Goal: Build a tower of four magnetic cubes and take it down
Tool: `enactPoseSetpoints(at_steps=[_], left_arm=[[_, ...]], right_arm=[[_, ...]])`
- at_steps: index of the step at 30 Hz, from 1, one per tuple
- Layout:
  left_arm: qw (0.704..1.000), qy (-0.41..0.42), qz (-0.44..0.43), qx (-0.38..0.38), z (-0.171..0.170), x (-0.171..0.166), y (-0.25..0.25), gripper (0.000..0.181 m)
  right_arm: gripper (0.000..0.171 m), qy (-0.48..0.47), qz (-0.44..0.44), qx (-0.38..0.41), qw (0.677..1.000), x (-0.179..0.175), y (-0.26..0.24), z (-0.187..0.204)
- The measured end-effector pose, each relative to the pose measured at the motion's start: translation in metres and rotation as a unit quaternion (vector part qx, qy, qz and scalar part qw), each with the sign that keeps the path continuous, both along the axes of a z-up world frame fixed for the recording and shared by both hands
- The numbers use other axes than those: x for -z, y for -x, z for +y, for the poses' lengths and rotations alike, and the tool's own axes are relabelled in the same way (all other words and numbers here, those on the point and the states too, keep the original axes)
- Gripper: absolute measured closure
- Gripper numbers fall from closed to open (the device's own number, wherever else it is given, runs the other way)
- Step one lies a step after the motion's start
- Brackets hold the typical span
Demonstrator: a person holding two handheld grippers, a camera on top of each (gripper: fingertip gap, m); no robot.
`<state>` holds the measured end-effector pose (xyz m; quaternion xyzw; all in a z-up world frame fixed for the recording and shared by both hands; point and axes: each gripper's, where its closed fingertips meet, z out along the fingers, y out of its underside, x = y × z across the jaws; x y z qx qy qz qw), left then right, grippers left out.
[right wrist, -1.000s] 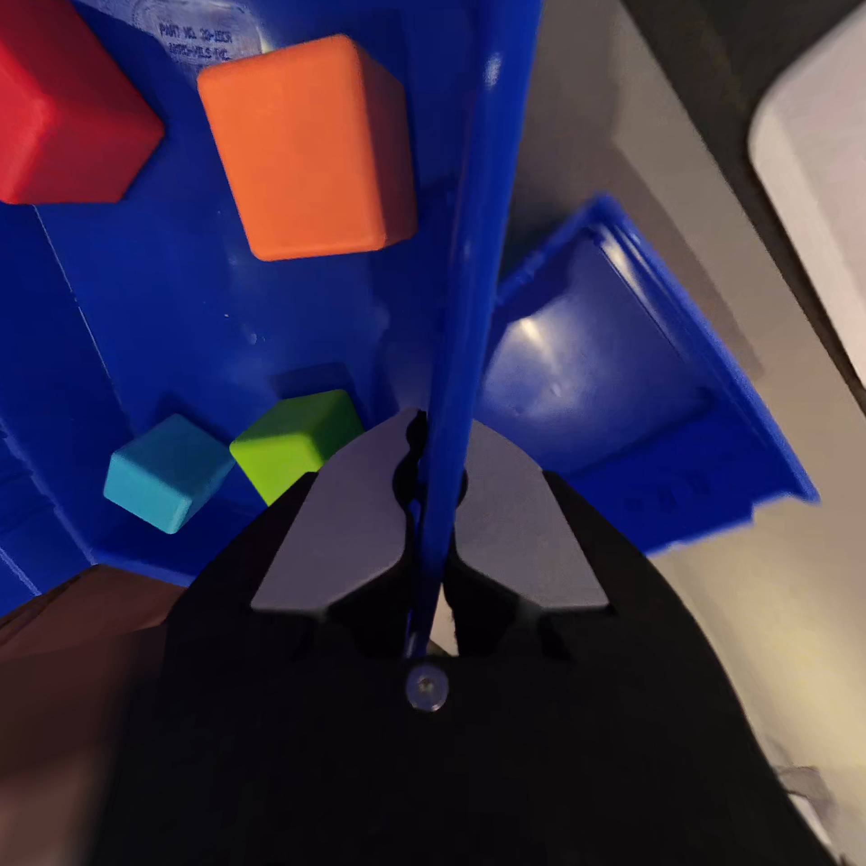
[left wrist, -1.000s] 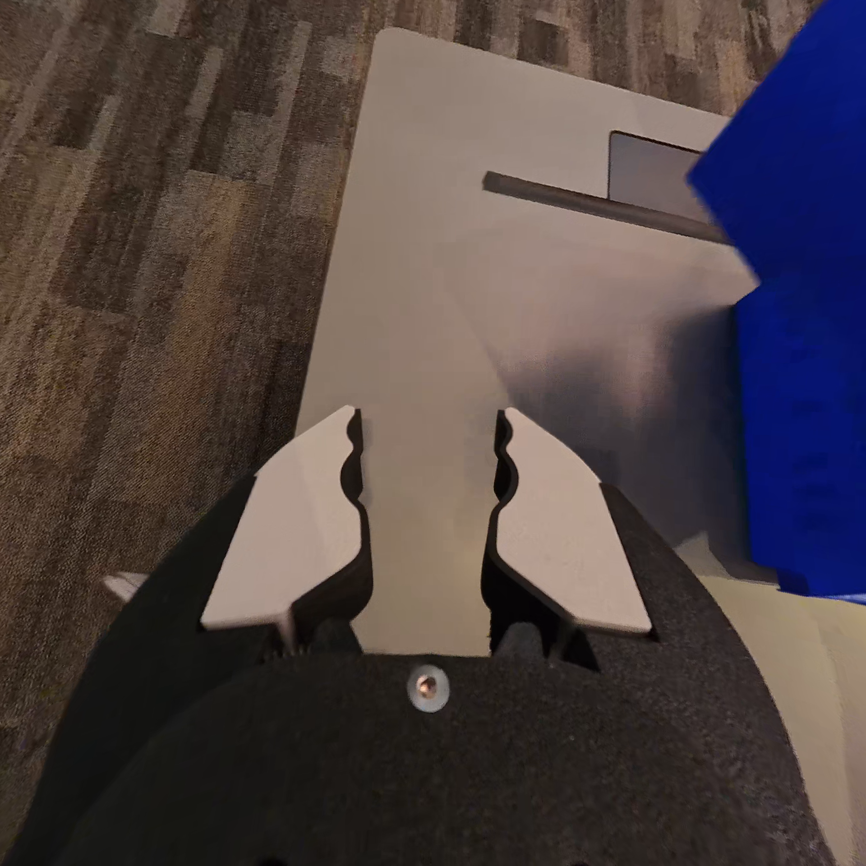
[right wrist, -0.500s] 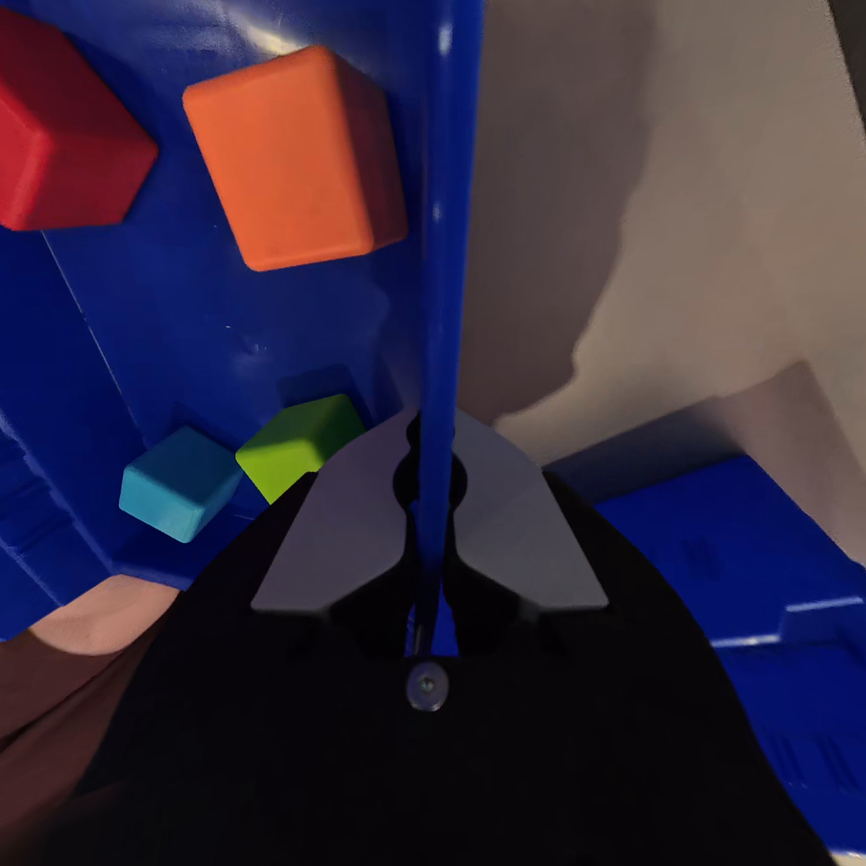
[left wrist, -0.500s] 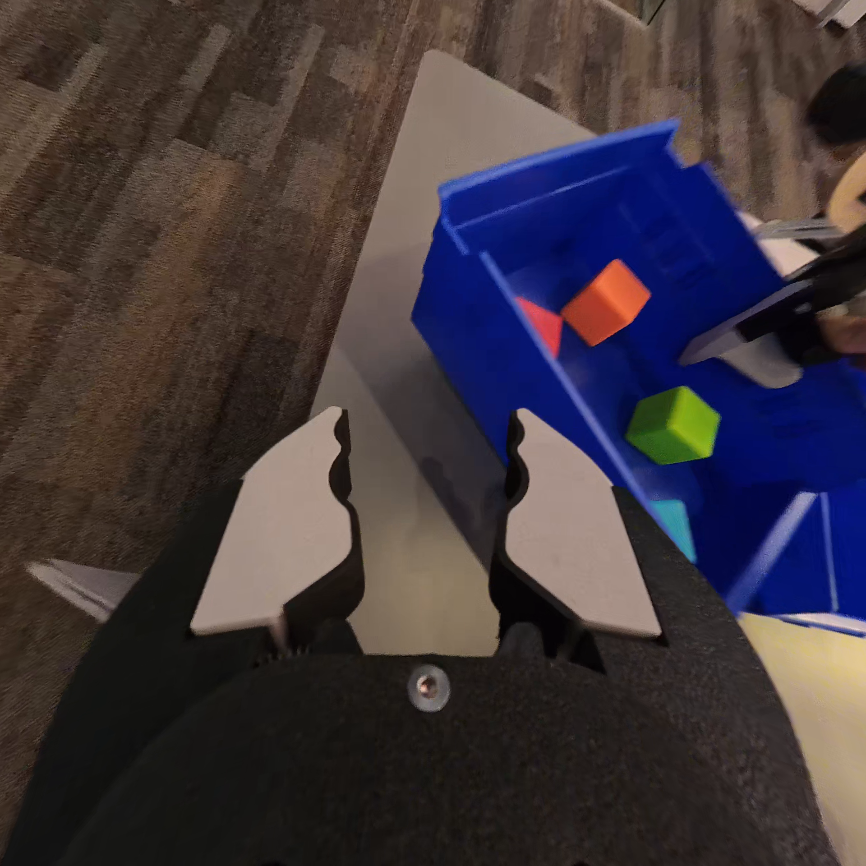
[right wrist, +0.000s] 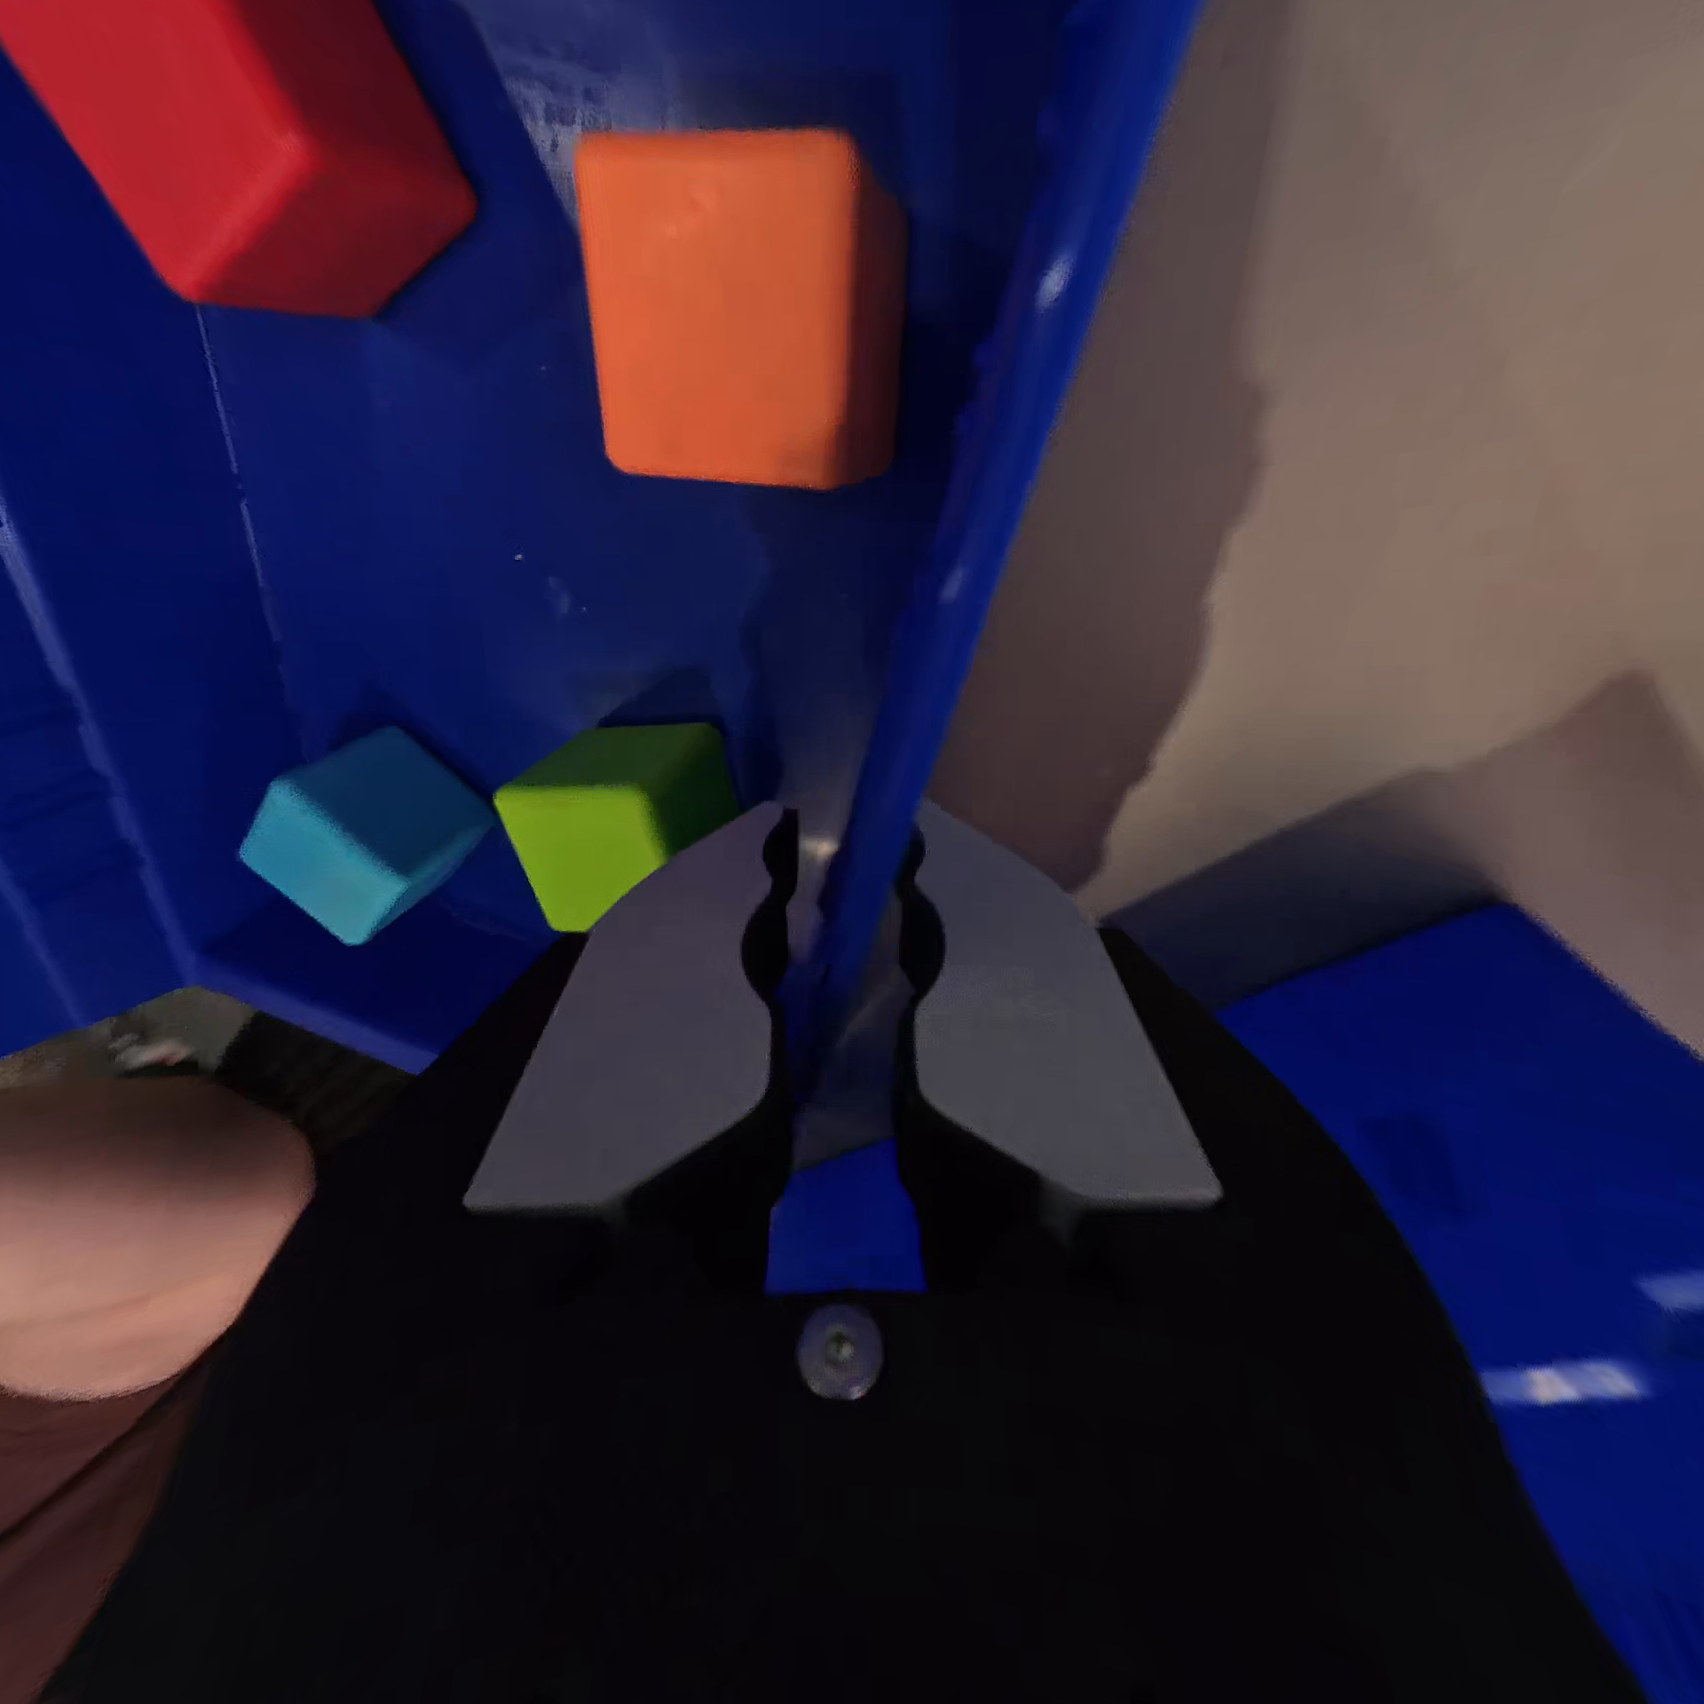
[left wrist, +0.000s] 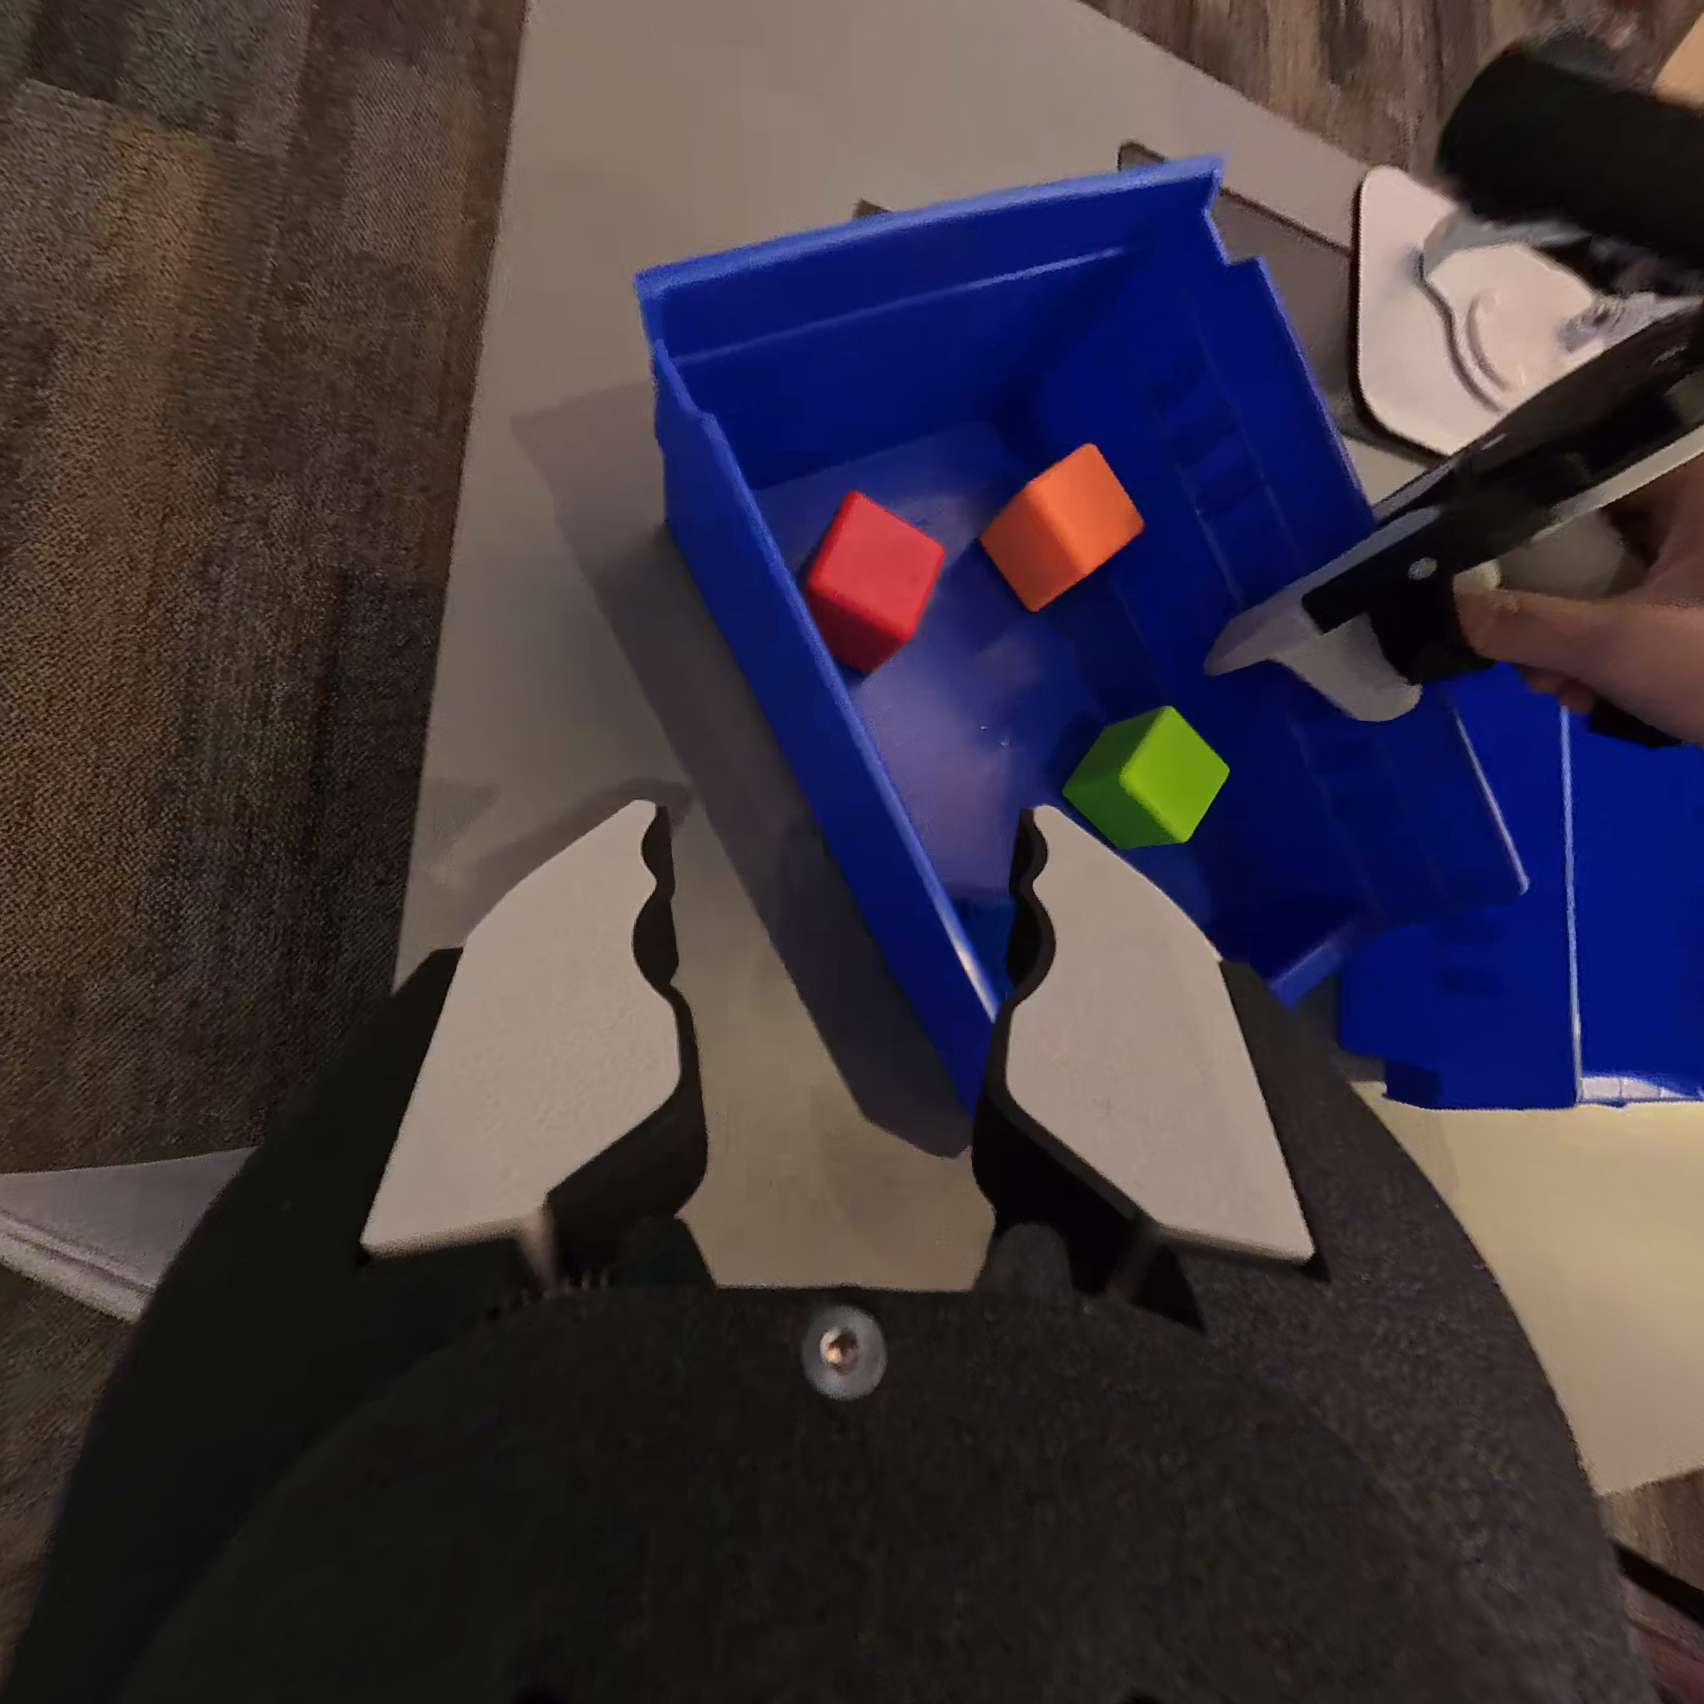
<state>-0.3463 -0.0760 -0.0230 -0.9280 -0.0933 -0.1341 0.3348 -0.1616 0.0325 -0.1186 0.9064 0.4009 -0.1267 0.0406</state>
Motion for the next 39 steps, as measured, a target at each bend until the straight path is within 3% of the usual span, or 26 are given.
enactPoseSetpoints(at_steps=[4,8,11,13,16,21,30,39], left_arm=[[0.998,0.05,0.031,0.011,0.006,0.017,-0.008,0.109],[0.993,0.105,0.038,0.03,0.007,0.04,-0.017,0.109],[0.984,0.162,0.071,0.022,0.001,0.06,-0.009,0.118],[0.983,0.176,0.049,0.029,0.002,0.065,-0.014,0.12],[0.984,0.174,0.027,0.039,0.002,0.064,-0.022,0.136],[0.982,0.184,0.03,0.044,0.001,0.063,-0.027,0.144],[0.947,0.271,0.159,0.064,0.003,0.085,-0.031,0.145],[0.962,0.209,0.162,0.069,0.024,0.084,-0.012,0.168]], right_arm=[[0.13,-0.14,0.035,-0.01,0.989,-0.044,-0.01,0.029],[0.129,-0.27,0.068,-0.037,0.96,-0.107,-0.034,0.035],[0.129,-0.297,0.1,-0.049,0.948,-0.137,-0.062,0.02],[0.129,-0.288,0.13,-0.049,0.948,-0.147,-0.082,0.005],[0.129,-0.274,0.144,-0.053,0.949,-0.149,-0.117,-0.017],[0.129,-0.265,0.122,-0.032,0.956,-0.131,-0.181,-0.032],[0.128,-0.252,0.097,-0.005,0.963,-0.106,-0.248,-0.052],[0.129,-0.229,0.072,0.01,0.971,-0.079,-0.288,-0.054]])
